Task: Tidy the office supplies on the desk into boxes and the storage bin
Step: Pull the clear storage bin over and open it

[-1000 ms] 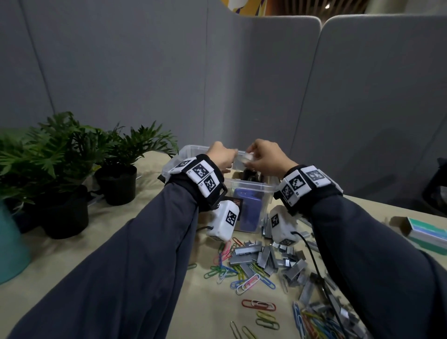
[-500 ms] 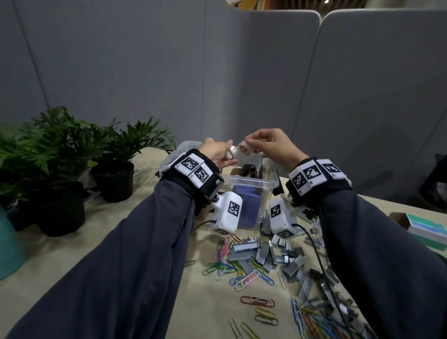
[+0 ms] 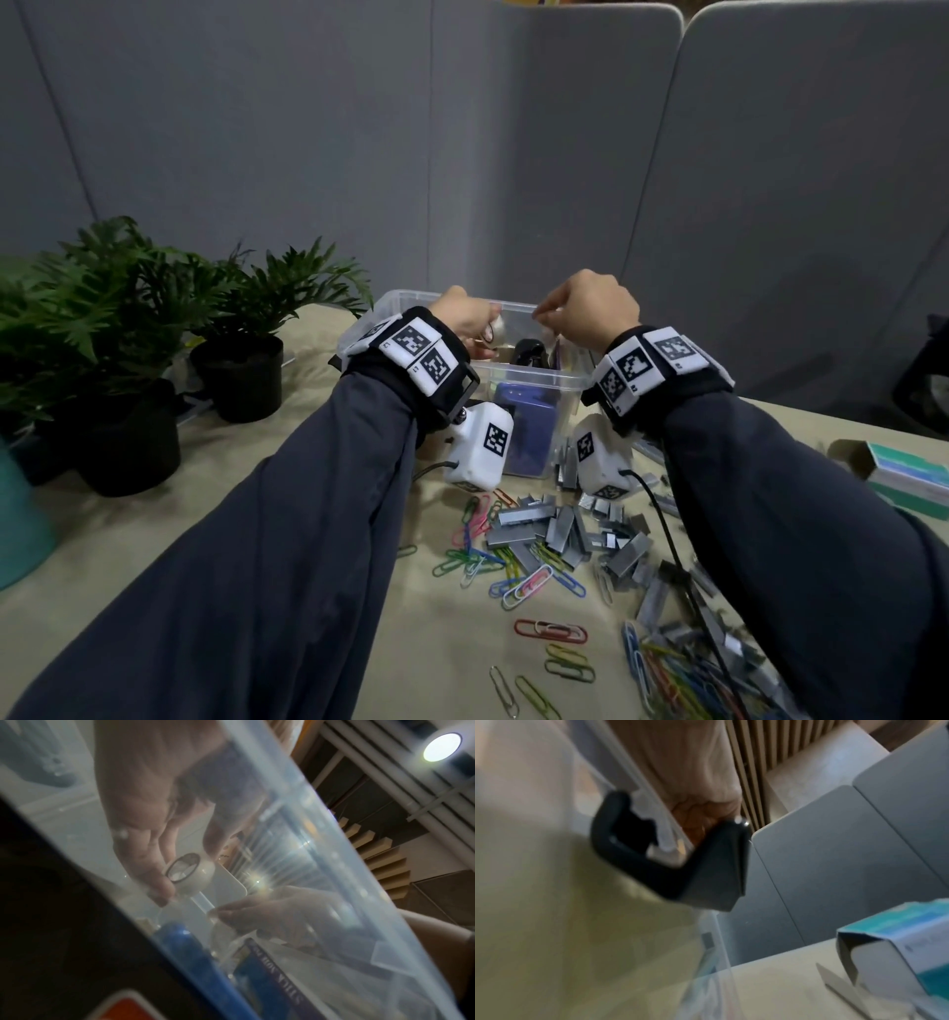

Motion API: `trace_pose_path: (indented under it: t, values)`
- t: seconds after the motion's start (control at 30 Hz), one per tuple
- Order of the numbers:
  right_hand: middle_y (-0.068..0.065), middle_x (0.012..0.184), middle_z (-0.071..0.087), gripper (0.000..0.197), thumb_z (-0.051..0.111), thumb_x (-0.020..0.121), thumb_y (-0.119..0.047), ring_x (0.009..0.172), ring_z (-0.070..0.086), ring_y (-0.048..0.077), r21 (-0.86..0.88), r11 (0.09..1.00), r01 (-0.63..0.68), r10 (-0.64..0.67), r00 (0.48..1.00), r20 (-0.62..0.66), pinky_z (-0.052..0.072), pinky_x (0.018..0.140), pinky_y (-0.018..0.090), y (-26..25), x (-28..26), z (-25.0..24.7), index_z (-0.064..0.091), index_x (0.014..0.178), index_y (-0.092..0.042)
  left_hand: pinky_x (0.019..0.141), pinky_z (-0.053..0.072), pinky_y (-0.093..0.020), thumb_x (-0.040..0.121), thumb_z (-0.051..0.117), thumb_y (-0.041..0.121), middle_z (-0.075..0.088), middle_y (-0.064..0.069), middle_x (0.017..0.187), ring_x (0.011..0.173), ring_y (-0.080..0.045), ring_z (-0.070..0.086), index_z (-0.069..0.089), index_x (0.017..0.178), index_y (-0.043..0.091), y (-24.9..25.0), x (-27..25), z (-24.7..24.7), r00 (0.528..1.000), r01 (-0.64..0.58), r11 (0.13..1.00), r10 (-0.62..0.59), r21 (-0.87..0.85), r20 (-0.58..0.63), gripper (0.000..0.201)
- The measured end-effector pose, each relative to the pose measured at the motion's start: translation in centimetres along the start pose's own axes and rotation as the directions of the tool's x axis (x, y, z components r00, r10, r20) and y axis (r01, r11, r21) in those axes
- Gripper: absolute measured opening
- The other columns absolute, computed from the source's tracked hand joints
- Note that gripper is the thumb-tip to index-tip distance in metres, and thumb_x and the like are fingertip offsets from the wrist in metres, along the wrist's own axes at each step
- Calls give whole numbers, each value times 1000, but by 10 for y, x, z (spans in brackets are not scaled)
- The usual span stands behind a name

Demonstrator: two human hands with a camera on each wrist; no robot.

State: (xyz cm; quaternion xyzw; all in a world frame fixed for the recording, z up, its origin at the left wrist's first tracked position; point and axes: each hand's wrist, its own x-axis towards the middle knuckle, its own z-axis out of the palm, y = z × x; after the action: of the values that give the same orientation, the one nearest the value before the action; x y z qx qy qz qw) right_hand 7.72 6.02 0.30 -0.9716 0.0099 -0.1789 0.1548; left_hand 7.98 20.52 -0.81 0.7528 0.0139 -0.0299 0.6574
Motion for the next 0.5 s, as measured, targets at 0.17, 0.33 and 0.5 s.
trace_pose_path:
  t: [0.17, 0.33, 0.5]
  values:
    - [5, 112, 68, 23, 68, 88, -27, 106, 63, 28, -252, 965, 73, -71, 997, 15, 45, 78, 33, -7, 0, 2, 72, 110, -23, 39, 50, -25, 99, 50, 6, 47, -11, 66, 58, -18, 48, 41, 76, 2, 1, -1, 0, 1000, -3, 1000, 3, 2, 2, 25]
    - [12, 130, 52, 32, 62, 93, -26, 127, 42, 30, -442, 891, 101, -104, 994, 18, 44, 85, 38, -10, -2, 7, 63, 121, -10, 40, 50, -26, 97, 50, 0, 46, -12, 71, 58, -21, 49, 40, 74, 3, 2, -1, 0, 1000, 5, 999, -4, 36, -9, 26]
    - [12, 140, 40, 40, 51, 97, -37, 135, 31, 33, -372, 926, 64, -44, 997, 60, 35, 103, 46, -5, 2, 1, 63, 124, -10, 59, 53, -35, 96, 54, 1, 55, -13, 66, 61, -20, 53, 41, 118, -7, 1, 1, 1, 1000, 15, 1000, -15, -5, -16, 27]
